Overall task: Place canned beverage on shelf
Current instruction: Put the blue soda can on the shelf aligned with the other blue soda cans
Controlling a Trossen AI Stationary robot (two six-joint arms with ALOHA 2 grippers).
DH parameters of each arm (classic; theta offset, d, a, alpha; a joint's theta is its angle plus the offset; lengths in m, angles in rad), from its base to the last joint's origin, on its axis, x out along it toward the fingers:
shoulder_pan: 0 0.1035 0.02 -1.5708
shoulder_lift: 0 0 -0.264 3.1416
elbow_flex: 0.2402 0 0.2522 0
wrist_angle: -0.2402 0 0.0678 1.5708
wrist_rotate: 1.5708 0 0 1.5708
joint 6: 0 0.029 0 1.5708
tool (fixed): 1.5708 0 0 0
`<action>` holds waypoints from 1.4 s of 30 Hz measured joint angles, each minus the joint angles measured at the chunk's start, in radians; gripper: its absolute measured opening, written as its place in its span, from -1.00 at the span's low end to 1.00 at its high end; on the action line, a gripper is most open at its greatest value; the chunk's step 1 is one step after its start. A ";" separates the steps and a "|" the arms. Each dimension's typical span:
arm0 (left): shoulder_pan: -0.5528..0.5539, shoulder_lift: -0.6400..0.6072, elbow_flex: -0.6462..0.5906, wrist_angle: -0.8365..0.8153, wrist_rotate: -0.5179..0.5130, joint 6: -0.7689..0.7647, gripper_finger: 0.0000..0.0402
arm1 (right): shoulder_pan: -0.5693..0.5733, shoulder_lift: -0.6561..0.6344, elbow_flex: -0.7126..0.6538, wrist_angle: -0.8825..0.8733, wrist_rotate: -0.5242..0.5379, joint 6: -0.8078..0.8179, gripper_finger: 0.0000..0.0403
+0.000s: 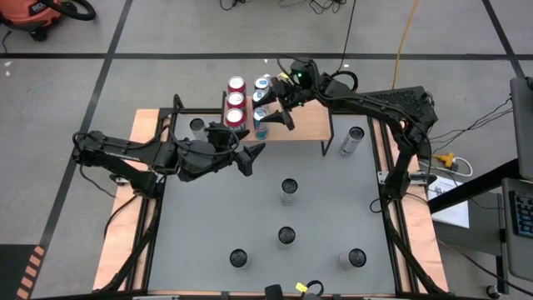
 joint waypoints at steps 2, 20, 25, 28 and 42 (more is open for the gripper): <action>0.000 0.000 0.000 0.000 0.000 0.000 0.78 | -0.001 -0.016 0.000 0.001 0.021 0.007 0.38; 0.026 0.000 0.000 -0.084 -0.005 0.008 0.78 | 0.005 -0.170 0.001 -0.009 0.384 0.362 -0.06; 0.046 -0.001 0.000 -0.083 0.014 0.008 0.78 | 0.005 -0.126 0.001 -0.013 0.387 0.343 -0.34; 0.046 -0.001 0.000 -0.082 0.015 0.006 0.78 | 0.004 -0.098 0.001 -0.003 0.387 0.321 -0.51; 0.018 -0.001 0.000 -0.081 0.019 -0.001 0.78 | 0.004 -0.041 0.000 0.055 0.388 0.260 -0.97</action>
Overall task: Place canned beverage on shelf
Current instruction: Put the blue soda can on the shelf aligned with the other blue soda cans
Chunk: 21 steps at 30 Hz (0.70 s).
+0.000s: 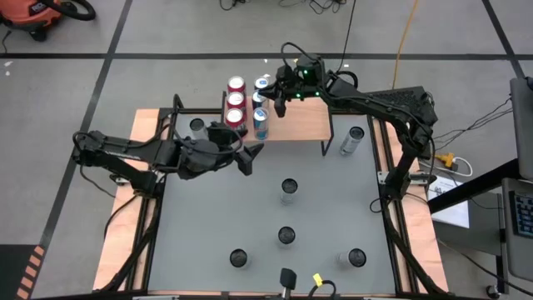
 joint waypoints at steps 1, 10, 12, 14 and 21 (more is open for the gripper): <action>-0.002 0.000 0.000 0.000 0.000 0.000 0.78 | 0.000 0.001 0.000 -0.001 0.002 -0.007 -0.97; -0.013 0.000 0.000 0.001 0.000 -0.001 0.78 | -0.001 0.002 0.000 -0.052 0.026 -0.033 -1.00; -0.013 0.000 0.000 0.001 0.000 -0.001 0.78 | -0.001 0.002 0.000 -0.057 0.026 -0.034 -1.00; -0.013 0.000 0.000 0.001 0.000 -0.001 0.78 | -0.001 0.002 0.000 -0.075 0.026 -0.035 -1.00; -0.013 0.000 0.000 0.000 0.000 -0.003 0.78 | -0.001 0.000 0.001 -0.106 0.048 -0.057 -1.00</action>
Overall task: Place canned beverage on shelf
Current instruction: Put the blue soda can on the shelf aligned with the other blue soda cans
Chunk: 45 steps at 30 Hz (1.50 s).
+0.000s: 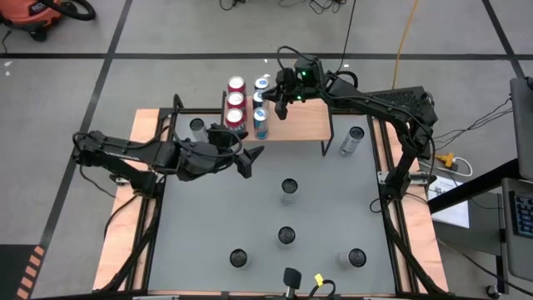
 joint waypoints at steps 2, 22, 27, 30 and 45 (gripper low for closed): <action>0.000 0.000 0.000 0.000 0.000 0.000 0.78 | 0.000 0.000 0.000 0.001 0.000 0.000 -1.00; 0.000 -0.008 0.000 -0.046 0.027 -0.080 0.78 | 0.000 -0.185 -0.001 -0.189 -0.311 0.051 -1.00; -0.001 -0.016 0.000 -0.063 0.027 -0.073 0.78 | 0.018 -0.208 0.000 -0.538 -0.445 -0.103 -1.00; 0.004 -0.036 0.000 -0.109 0.047 -0.092 0.78 | 0.048 -0.204 -0.020 -0.666 -0.474 -0.170 -1.00; 0.049 -0.178 0.000 -0.285 0.064 -0.099 0.78 | 0.183 -0.200 -0.289 -0.144 -0.178 0.076 -1.00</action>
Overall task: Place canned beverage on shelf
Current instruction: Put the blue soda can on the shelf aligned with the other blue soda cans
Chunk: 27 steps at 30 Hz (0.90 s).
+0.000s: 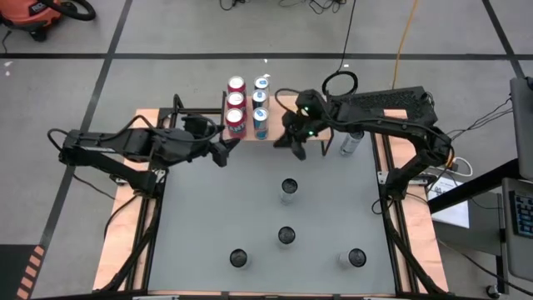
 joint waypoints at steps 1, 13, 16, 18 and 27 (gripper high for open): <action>0.001 -0.001 0.000 0.001 -0.008 0.000 0.78 | 0.001 0.000 -0.003 0.042 0.046 0.014 -1.00; 0.024 -0.001 0.000 -0.028 -0.020 0.031 0.78 | -0.008 0.053 -0.004 0.208 0.174 0.032 -1.00; 0.033 -0.001 0.000 -0.055 -0.011 0.031 0.78 | -0.006 0.093 0.001 0.224 0.176 0.038 -1.00; 0.033 -0.001 0.000 -0.060 0.001 0.032 0.78 | -0.006 0.111 0.011 0.220 0.177 0.044 -1.00; 0.032 -0.001 0.000 -0.106 0.036 0.025 0.78 | -0.014 0.120 0.011 0.229 0.233 -0.003 -1.00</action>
